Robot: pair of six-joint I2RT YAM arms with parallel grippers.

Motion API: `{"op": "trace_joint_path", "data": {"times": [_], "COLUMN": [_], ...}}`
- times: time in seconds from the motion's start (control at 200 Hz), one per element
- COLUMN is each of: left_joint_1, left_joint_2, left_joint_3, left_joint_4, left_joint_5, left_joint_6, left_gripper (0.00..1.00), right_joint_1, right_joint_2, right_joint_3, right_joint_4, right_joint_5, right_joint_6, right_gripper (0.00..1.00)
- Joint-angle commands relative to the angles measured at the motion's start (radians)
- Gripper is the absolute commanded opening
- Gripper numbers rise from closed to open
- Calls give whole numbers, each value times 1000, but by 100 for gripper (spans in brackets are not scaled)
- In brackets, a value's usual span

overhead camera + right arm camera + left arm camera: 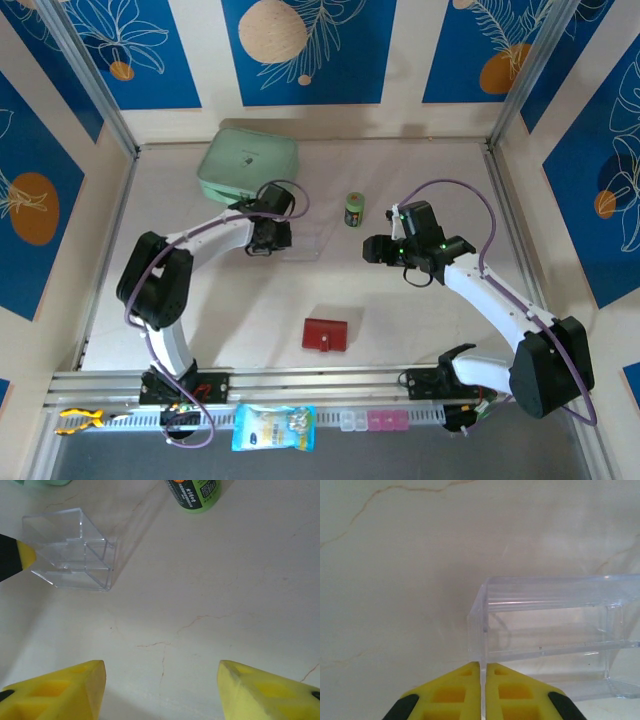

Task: Take the credit cards out of the card holder

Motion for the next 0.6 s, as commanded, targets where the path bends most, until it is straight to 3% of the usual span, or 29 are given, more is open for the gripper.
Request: {"op": "trace_joint_path", "data": {"times": [0.0,0.595], "left_joint_1": [-26,-76], "left_joint_2": [45,230], "left_joint_3": [83,327], "left_joint_4": [-35,-70], "left_joint_5": [-21,33], "left_joint_6": [28,-34], "left_gripper": [7,6], "right_joint_1": [5,0], "right_joint_2": [-18,-30], "right_joint_3": [28,34], "right_joint_4": [-26,-39], "right_joint_5": [14,22], "right_joint_6": [-5,-1], "right_gripper": [61,61]}}
